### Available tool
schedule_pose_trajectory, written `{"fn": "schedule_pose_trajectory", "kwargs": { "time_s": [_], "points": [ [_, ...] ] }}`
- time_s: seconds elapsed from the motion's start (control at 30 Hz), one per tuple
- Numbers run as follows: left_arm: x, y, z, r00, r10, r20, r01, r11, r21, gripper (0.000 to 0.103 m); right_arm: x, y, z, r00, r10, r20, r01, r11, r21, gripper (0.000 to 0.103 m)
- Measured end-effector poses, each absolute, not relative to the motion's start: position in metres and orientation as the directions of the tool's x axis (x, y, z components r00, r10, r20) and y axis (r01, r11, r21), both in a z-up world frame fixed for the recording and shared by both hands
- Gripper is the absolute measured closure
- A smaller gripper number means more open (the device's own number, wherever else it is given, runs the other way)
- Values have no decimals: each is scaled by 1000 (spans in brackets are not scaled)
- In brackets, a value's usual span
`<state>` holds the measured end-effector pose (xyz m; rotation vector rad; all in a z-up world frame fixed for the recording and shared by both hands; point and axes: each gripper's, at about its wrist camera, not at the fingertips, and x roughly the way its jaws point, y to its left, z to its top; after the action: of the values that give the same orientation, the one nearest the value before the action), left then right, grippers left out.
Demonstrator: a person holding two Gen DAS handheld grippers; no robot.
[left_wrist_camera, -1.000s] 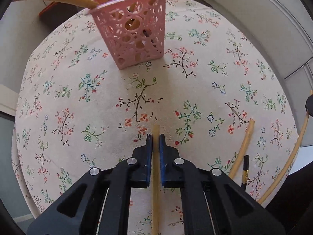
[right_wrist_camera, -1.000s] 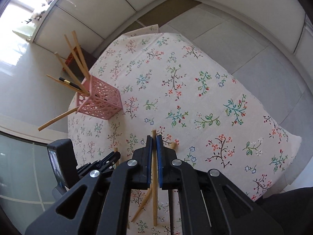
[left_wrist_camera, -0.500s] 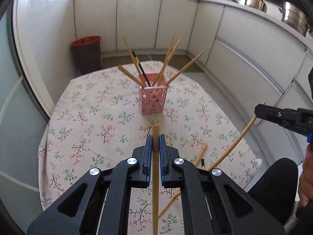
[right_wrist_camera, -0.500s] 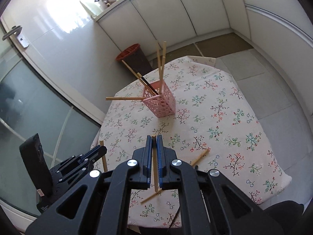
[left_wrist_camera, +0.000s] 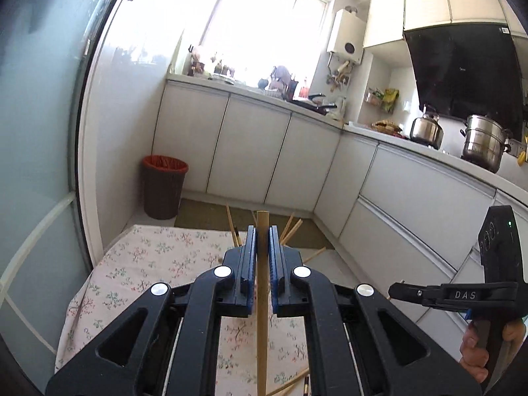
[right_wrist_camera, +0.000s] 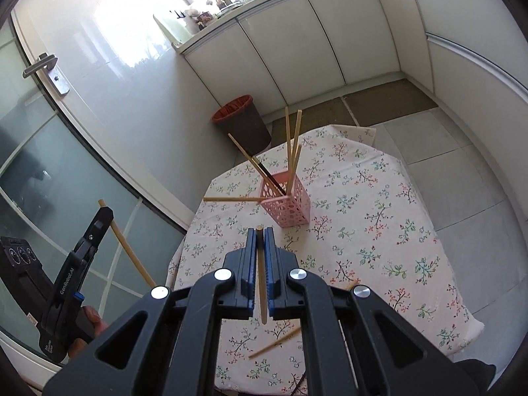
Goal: Organize utensils
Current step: 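Carry both chopsticks to the cup while the left gripper drops its chopstick in, then lower the chopstick into the pink cup and open the right gripper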
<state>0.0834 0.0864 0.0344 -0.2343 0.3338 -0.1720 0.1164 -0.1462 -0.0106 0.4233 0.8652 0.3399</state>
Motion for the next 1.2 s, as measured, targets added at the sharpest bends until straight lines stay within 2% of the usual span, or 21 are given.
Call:
{"fn": "schedule_pose_trajectory", "kwargs": {
  "time_s": [0.27, 0.43, 0.57, 0.8, 0.9, 1.0, 1.07, 1.2],
  "points": [
    [132, 57, 83, 990, -117, -79, 96, 968, -231, 97, 145, -170, 11, 659, 438, -611, -121, 864, 489, 98],
    [174, 38, 89, 998, -62, 8, 63, 971, -230, 97, 170, -180, 14, 678, 436, -591, -141, 867, 478, 98],
    [207, 28, 68, 1000, -28, 10, 29, 975, -218, 97, 184, -181, 13, 683, 445, -580, -176, 870, 461, 98],
    [243, 25, 14, 998, 50, -37, -56, 979, -196, 96, 199, -189, 2, 671, 445, -593, -188, 876, 445, 98],
    [246, 20, -17, 994, 91, -58, -98, 984, -151, 95, 204, -192, -5, 669, 439, -600, -172, 877, 449, 98],
    [241, 20, -32, 990, 95, -101, -107, 987, -122, 89, 204, -193, -9, 667, 442, -600, -157, 871, 466, 98],
    [225, 26, -24, 991, 98, -86, -109, 984, -137, 80, 204, -191, -6, 667, 446, -597, -151, 866, 478, 98],
    [188, 46, 16, 993, 110, -34, -114, 981, -160, 68, 203, -187, 10, 680, 463, -569, -155, 849, 506, 98]
  ]
}}
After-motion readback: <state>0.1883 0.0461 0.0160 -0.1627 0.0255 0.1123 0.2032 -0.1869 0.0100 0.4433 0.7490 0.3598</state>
